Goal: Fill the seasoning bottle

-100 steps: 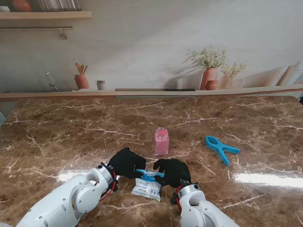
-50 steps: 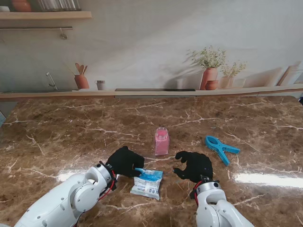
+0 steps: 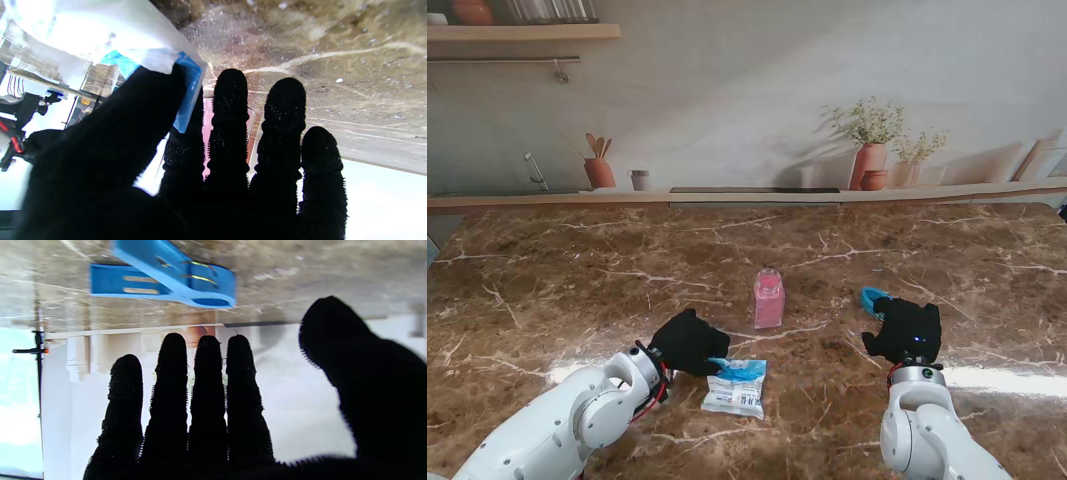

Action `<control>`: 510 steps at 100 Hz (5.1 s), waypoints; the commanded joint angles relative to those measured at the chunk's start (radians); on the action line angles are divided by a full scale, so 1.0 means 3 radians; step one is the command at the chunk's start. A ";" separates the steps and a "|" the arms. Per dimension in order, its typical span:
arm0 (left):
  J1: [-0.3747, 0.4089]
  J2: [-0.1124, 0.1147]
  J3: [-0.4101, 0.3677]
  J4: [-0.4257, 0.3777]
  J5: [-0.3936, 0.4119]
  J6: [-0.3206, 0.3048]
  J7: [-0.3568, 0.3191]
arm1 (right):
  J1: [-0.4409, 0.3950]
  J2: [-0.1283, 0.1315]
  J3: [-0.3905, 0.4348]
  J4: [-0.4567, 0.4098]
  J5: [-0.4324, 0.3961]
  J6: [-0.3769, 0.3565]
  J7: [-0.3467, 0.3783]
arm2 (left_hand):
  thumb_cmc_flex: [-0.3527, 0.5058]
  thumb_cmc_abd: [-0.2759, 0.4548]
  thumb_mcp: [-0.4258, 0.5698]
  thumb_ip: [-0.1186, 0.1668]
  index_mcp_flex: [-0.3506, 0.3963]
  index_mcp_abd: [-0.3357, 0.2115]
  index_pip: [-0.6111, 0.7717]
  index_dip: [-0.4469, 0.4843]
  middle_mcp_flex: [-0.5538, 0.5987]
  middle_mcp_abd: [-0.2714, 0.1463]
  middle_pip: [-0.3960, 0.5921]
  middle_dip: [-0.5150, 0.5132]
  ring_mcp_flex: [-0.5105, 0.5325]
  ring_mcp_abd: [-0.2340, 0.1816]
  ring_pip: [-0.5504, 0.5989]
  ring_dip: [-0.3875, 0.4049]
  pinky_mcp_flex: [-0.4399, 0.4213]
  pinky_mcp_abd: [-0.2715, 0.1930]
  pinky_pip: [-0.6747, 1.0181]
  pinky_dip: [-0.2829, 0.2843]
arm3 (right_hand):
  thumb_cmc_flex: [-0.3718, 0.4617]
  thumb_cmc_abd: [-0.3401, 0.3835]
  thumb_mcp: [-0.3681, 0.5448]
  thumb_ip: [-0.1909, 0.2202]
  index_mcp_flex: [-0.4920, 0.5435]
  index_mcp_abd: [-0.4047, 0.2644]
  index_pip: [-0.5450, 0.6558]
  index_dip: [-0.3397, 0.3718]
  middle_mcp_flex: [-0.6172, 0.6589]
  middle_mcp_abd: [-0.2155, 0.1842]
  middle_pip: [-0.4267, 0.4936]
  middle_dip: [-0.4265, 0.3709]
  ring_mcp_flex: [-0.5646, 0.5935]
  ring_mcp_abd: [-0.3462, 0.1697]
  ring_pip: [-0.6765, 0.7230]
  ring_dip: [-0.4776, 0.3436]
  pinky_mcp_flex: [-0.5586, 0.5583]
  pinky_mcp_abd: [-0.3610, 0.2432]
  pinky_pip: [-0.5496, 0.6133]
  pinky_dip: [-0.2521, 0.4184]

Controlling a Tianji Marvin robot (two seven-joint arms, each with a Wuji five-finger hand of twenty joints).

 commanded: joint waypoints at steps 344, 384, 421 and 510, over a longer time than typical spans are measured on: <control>0.0402 -0.0367 -0.0334 -0.1060 -0.2696 0.0313 -0.0176 | 0.0025 0.0061 -0.0610 -0.0630 -0.0653 -0.0761 -0.1342 | -0.0016 0.0611 -0.0532 0.0103 0.0018 0.0371 -0.1027 -0.0361 -0.0431 0.0270 0.0086 -0.1212 -0.0365 0.0098 -0.0038 -0.0002 -0.0564 0.0032 -0.0197 0.0436 | 0.0748 0.0261 0.0328 -0.0337 0.0580 -0.0731 0.1559 0.0078 0.1133 -0.0243 0.0820 0.1285 0.0956 -0.0209 0.1569 0.0774 0.0983 -0.0144 0.1353 0.0266; 0.0429 -0.0506 -0.0278 -0.1075 -0.3197 0.0598 0.0063 | -0.0025 0.0091 -0.0573 -0.0643 -0.0699 -0.0749 -0.1127 | 0.0232 0.0498 0.0806 -0.0244 0.0123 0.0091 -0.0097 0.0232 0.0135 0.0266 0.0343 -0.0226 -0.0032 0.0189 0.0490 0.0162 -0.0452 0.0037 0.0080 0.0490 | -0.0193 0.0507 -0.0307 0.0194 0.0007 -0.0104 0.0321 0.0352 0.0161 -0.0136 0.0504 0.0569 0.0189 -0.0159 0.0672 0.0410 0.0321 -0.0132 0.0495 0.0176; 0.0450 -0.0499 -0.0345 -0.1162 -0.3357 0.0778 -0.0019 | -0.0257 0.0109 -0.0410 -0.0869 -0.0823 -0.0609 -0.0982 | 0.0249 0.0530 0.0749 -0.0251 0.0050 0.0179 -0.0043 0.0414 0.0239 0.0323 0.0373 -0.0431 0.0134 0.0217 0.0456 0.0085 -0.0395 0.0018 0.0161 0.0442 | -0.0568 0.0710 -0.1153 0.0502 -0.1881 0.0767 -0.0923 0.0482 -0.2100 0.0233 -0.0106 -0.0041 -0.1727 -0.0049 -0.0200 -0.0129 -0.0978 -0.0321 -0.0739 0.0261; 0.0486 -0.0393 -0.0450 -0.1308 -0.3636 0.0911 -0.0488 | 0.0105 0.0301 -0.0504 -0.0719 -0.1727 -0.0406 -0.0496 | 0.0223 0.0476 0.0858 -0.0240 0.0061 0.0215 -0.0006 0.0523 0.0273 0.0323 0.0542 -0.0451 0.0208 0.0236 0.0599 0.0108 -0.0357 -0.0039 0.0332 0.0479 | 0.0086 0.0577 -0.1433 0.0522 -0.1919 0.0767 -0.1556 -0.1135 -0.2300 0.0421 -0.1468 -0.1359 -0.2236 -0.0089 -0.1922 -0.1451 -0.1396 -0.0358 -0.1865 -0.0157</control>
